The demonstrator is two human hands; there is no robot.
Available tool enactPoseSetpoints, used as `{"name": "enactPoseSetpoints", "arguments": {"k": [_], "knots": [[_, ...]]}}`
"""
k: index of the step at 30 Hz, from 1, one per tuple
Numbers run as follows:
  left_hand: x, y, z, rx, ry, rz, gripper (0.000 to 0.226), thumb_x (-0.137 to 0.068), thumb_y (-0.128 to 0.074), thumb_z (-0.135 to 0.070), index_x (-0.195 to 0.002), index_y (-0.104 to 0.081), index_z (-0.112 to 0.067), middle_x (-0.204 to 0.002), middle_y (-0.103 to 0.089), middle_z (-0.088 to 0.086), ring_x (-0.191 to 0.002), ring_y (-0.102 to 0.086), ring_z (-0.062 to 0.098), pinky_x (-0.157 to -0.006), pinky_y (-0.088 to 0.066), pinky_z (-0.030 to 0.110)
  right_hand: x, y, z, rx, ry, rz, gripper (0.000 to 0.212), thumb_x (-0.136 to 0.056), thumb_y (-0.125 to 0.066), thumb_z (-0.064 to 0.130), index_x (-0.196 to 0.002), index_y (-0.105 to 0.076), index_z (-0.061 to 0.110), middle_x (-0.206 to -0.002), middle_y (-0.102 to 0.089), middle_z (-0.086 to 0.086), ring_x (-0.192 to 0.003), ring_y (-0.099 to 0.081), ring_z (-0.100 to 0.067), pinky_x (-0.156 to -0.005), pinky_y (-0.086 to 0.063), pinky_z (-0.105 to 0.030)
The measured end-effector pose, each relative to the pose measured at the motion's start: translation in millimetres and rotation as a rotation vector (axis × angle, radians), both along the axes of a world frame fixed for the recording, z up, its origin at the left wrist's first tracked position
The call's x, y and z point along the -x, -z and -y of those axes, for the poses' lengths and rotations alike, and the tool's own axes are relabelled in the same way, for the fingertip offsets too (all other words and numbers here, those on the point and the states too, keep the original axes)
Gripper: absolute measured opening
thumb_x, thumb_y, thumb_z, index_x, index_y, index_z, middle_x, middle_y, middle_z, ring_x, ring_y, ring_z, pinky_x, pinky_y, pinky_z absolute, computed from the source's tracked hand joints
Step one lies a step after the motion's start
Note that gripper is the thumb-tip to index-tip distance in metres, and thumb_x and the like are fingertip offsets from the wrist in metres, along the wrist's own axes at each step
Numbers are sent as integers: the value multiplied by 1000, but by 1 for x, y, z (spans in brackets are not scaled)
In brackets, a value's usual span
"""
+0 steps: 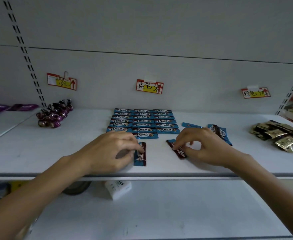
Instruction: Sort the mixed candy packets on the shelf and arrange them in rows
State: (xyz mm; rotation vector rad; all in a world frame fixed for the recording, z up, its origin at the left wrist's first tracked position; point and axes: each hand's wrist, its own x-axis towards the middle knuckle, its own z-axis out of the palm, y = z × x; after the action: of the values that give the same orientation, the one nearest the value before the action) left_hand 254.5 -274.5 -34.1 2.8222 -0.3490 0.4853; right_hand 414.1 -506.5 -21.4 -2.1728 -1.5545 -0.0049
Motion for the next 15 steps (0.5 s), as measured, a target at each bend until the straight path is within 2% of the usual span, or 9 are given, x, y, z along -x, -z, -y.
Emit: {"name": "enactPoseSetpoints", "arguments": {"k": [3, 6, 9, 12, 15], "knots": [[3, 2, -3, -55, -12, 30, 39, -82, -40, -35, -106, -70, -25, -93, -60, -10, -89, -47, 2, -73, -36, 15, 1, -1, 1, 23, 21, 36, 30, -82, -60, 8, -99, -72, 29, -91, -57, 20, -89, -51, 3, -71, -38, -7], [3, 4, -5, -65, -11, 61, 33, -83, -44, -35, -100, -71, -26, -95, -61, -11, -89, -48, 1, -74, -39, 18, 0, 0, -2, 22, 94, 69, 22, -85, -65, 20, -103, -71, 31, -90, -59, 17, -86, -52, 2, -73, -34, -3], [2, 5, -8, -1, -34, 69, 35, -82, -43, -42, -97, -70, -27, -99, -63, -15, -92, -51, -1, -74, -44, 21, -3, 6, -7, -21, 195, 96, 16, -84, -66, 28, -99, -72, 31, -88, -59, 15, -78, -52, 3, -67, -36, -7], [3, 5, -14, 15, -89, 93, 37, -79, -43, -50, -94, -69, -29, -90, -62, -18, -86, -51, -1, -70, -49, 26, -6, 10, -13, -48, 237, 105, 8, -82, -68, 30, -88, -73, 30, -88, -64, 8, -73, -57, -3, -64, -42, -13], [4, 5, -20, 35, -135, 115, 37, -76, -44, -55, -85, -69, -30, -81, -60, -20, -81, -51, 0, -67, -47, 24, -7, 10, -18, -60, 250, 101, 6, -81, -69, 29, -85, -73, 26, -87, -65, 7, -72, -57, -4, -64, -45, -18]]}}
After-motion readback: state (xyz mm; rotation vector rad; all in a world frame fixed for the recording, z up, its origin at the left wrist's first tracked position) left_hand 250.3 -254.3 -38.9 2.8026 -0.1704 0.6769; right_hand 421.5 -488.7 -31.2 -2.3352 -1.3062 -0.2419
